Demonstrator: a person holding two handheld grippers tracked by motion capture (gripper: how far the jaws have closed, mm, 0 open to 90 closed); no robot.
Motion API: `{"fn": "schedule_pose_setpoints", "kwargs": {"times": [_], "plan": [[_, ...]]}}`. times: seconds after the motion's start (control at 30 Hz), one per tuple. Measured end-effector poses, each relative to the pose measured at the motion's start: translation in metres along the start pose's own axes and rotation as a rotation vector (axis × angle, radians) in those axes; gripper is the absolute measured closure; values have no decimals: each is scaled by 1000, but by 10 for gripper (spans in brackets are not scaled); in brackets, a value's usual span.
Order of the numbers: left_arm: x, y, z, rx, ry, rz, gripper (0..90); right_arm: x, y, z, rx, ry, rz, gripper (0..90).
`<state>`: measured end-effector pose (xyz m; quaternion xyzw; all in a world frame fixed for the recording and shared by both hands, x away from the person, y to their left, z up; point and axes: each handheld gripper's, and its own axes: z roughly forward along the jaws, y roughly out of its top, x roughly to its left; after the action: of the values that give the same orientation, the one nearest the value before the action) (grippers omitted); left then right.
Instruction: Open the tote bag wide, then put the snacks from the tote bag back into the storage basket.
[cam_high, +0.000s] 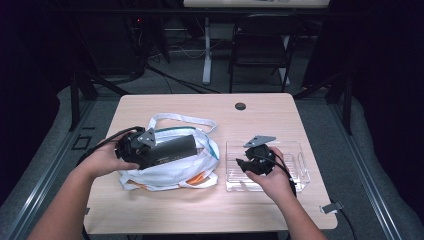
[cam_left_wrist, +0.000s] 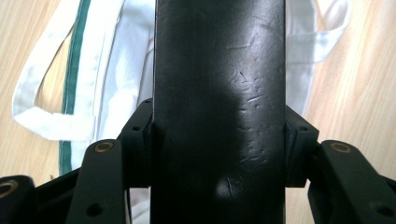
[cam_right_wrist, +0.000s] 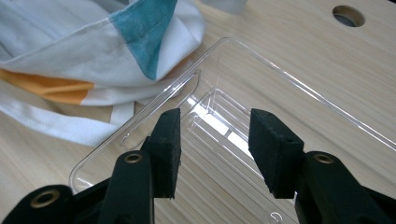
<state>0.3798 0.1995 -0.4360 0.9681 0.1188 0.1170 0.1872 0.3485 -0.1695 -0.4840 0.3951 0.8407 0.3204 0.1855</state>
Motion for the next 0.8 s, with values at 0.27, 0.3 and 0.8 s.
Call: {"fn": "schedule_pose_setpoints", "kwargs": {"times": [0.27, 0.3, 0.8], "plan": [[-1, 10, -2, -7, -8, 6, 435, -11, 7, 0, 62, 25, -40, 425], [-1, 12, -1, -6, -9, 8, 435, -12, 8, 0, 65, 33, -40, 425], [0, 34, 4, -6, -25, 36, 435, -24, 21, -6, 99, 67, -159, 377]]}}
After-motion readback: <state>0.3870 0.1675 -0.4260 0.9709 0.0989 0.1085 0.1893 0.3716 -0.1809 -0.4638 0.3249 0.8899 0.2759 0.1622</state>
